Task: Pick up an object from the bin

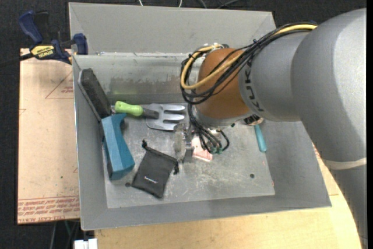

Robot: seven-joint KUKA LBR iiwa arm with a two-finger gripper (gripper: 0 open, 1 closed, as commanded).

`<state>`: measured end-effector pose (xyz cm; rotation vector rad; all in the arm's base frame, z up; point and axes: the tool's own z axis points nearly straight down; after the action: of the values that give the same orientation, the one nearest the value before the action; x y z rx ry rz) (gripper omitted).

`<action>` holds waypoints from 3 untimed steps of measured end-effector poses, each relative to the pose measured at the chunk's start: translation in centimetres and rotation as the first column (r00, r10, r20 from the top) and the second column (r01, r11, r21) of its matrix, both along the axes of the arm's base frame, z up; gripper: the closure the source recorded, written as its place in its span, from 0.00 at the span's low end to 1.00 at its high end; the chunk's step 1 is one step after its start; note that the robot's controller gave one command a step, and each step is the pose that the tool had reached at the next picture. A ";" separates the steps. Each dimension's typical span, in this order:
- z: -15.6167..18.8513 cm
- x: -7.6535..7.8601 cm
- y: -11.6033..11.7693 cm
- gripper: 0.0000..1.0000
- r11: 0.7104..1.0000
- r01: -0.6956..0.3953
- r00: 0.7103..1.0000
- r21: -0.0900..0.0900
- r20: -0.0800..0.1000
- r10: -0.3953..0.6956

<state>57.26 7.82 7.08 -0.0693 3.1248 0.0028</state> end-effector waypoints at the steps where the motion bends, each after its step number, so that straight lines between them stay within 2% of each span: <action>1: -0.1 0.0 0.0 0.00 1.000 0.000 1.000 0.000 -0.001 0.000; 2: -0.1 0.0 0.0 0.00 1.000 -0.001 1.000 0.000 -0.001 0.001; 3: 1.0 -1.6 2.1 0.00 1.000 -0.019 1.000 0.000 -0.001 0.019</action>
Offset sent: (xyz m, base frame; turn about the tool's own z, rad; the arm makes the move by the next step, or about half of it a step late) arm 0.0000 0.0000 0.0000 0.0000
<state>55.65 9.93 8.04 -0.0996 3.1247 0.0026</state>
